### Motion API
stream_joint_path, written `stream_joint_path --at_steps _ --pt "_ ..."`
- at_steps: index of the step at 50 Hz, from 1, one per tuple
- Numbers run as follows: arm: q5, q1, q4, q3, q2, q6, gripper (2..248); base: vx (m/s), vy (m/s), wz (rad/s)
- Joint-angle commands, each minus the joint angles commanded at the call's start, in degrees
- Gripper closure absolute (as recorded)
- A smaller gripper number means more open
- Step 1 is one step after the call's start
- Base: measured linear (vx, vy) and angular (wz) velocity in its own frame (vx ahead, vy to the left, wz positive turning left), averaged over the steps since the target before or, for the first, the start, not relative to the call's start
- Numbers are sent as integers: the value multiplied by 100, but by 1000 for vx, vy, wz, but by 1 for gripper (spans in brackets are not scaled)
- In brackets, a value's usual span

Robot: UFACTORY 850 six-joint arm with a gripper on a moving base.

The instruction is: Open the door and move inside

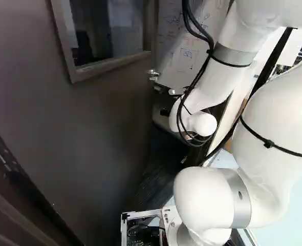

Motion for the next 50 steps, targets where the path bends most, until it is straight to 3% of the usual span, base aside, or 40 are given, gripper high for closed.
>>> stream_joint_path --at_steps 50 --pt "0 996 0 -372 -367 0 3 0 0 0"
